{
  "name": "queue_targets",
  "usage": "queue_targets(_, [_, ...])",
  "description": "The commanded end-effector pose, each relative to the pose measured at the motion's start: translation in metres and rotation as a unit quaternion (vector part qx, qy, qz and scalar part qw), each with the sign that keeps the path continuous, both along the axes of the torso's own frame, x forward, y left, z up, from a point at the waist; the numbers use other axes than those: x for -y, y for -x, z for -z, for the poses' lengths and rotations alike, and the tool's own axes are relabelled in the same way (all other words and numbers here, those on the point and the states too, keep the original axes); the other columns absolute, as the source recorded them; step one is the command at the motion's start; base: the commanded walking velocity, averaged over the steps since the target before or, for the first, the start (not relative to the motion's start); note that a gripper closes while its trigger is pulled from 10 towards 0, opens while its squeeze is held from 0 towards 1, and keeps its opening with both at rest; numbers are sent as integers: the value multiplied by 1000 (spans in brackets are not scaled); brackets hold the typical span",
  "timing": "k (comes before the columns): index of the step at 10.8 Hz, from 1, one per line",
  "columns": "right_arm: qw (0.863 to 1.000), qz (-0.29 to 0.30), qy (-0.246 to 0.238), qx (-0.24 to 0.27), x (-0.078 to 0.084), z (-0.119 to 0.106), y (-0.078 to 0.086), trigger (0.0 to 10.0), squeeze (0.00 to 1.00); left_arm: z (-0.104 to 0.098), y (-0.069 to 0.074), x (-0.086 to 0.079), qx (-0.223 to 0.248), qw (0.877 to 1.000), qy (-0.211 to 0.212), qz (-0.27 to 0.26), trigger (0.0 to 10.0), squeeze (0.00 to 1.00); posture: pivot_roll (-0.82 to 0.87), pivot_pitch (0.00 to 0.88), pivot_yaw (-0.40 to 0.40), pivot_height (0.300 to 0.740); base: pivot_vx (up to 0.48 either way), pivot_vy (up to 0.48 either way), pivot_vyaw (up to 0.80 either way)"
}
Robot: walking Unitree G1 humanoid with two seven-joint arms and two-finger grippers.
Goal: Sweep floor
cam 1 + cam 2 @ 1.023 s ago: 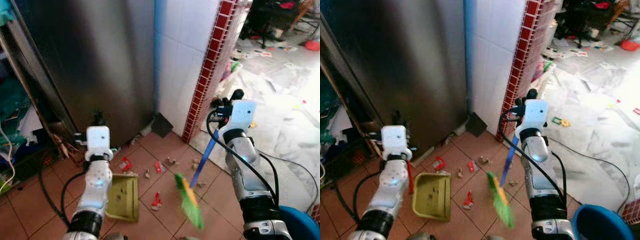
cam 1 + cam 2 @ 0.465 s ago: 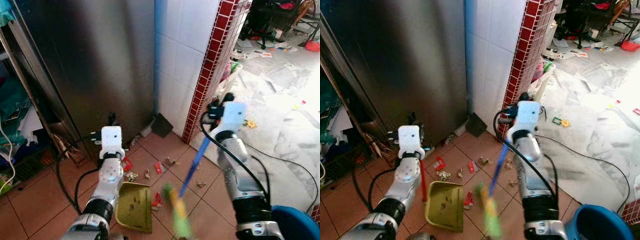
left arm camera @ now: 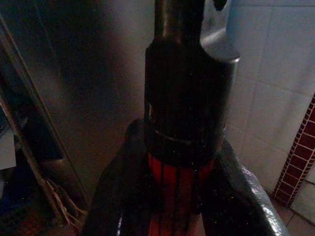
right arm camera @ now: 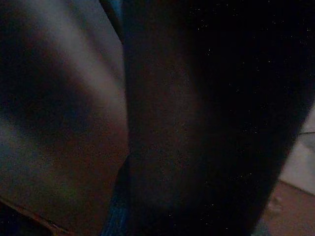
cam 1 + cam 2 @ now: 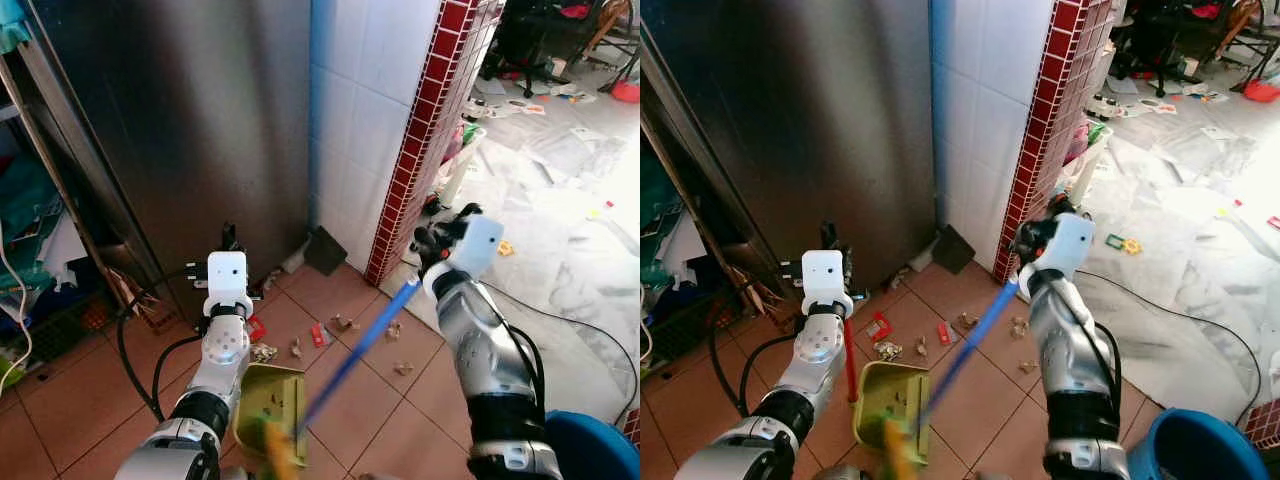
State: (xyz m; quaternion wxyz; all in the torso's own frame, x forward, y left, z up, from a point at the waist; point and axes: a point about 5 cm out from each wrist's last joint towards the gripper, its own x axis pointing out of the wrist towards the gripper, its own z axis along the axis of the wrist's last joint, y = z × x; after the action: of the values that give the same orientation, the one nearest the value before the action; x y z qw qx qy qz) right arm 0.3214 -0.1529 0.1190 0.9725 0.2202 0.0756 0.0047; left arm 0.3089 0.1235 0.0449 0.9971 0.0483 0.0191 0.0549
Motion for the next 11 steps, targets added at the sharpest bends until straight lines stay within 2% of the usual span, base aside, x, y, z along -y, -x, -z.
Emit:
queue_targets(1, [998,7,-41,53,-1,-31,-8,10000,0,3,1,4,-11,1000,9,1,10000,0,-180,0,-47,740,0,0,0])
queue_targets(2, [997,12,-46,63,0,-38,-10,10000,0,4,1,4,-11,1000,12,3,10000,0,-180,0,-46,740,0,0,0])
queue_targets(4, [990,10,57,132,8,-65,-14,10000,0,4,1,6,-11,1000,25,13,10000,0,-179,0,-41,740,0,0,0])
queue_targets(5, [980,0,113,167,11,-77,-14,10000,0,5,1,5,-12,1000,23,14,10000,0,-177,0,-38,740,0,0,0])
queue_targets(6, [965,-37,162,203,6,-87,-13,10000,0,5,1,5,-13,1000,21,16,10000,0,-177,0,-31,740,0,0,0])
queue_targets(7, [959,-31,186,211,10,-88,-12,10000,0,5,1,5,-13,1000,17,20,10000,0,-176,0,-28,740,0,0,0])
queue_targets(9, [956,-14,221,194,18,-68,-8,10000,0,5,1,6,-12,999,17,28,10000,0,-169,0,-26,740,0,0,0])
queue_targets(10, [954,-7,238,180,20,-54,-3,10000,0,3,0,6,-11,999,32,42,10000,0,-165,0,-18,740,0,0,0])
queue_targets(11, [955,4,251,161,22,-36,6,10000,0,-5,0,2,20,998,41,52,10000,0,-162,0,-2,740,0,0,0])
